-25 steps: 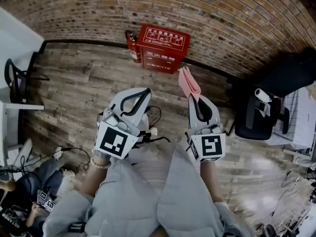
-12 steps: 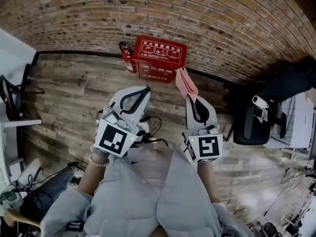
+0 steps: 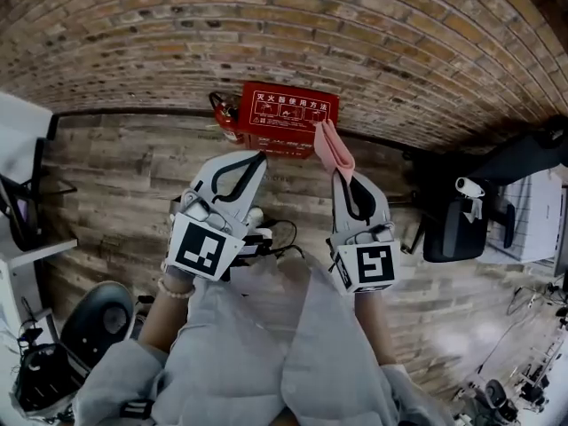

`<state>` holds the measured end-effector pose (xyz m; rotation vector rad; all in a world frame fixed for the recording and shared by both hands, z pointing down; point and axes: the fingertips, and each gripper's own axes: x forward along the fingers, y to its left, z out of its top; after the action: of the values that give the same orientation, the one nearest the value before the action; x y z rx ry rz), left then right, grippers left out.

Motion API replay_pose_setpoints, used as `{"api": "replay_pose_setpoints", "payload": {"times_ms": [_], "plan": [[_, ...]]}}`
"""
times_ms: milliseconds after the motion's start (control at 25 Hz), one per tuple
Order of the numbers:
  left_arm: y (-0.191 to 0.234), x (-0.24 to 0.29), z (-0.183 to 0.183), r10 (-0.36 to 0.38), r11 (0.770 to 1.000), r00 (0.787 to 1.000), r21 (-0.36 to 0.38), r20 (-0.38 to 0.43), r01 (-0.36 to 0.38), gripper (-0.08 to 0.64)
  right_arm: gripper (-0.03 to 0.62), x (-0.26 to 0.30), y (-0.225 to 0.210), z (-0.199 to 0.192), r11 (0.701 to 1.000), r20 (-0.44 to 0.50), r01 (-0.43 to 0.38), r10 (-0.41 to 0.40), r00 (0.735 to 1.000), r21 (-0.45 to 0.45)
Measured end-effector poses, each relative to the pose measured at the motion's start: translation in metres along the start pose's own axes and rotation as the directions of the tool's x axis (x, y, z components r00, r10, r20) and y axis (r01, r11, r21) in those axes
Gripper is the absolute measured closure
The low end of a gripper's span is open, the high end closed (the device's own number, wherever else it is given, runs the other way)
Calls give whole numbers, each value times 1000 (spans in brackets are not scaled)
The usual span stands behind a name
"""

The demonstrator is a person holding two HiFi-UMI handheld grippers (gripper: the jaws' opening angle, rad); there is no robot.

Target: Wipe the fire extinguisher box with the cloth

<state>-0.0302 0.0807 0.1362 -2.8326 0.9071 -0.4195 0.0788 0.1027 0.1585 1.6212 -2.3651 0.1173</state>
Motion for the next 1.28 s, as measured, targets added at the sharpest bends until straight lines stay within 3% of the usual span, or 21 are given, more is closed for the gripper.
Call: {"api": "replay_pose_setpoints", "payload": {"times_ms": [320, 560, 1120, 1280], "plan": [[36, 19, -20, -35, 999, 999, -17, -9, 34, 563, 571, 33, 0, -7, 1000, -53, 22, -22, 998, 6], [40, 31, -31, -46, 999, 997, 22, -57, 47, 563, 571, 44, -9, -16, 1000, -88, 13, -12, 996, 13], [45, 50, -40, 41, 997, 995, -56, -90, -46, 563, 572, 56, -28, -42, 997, -162, -72, 75, 984, 27], [46, 53, -47, 46, 997, 994, -64, -103, -53, 563, 572, 65, -27, -47, 993, -137, -108, 114, 984, 54]]}}
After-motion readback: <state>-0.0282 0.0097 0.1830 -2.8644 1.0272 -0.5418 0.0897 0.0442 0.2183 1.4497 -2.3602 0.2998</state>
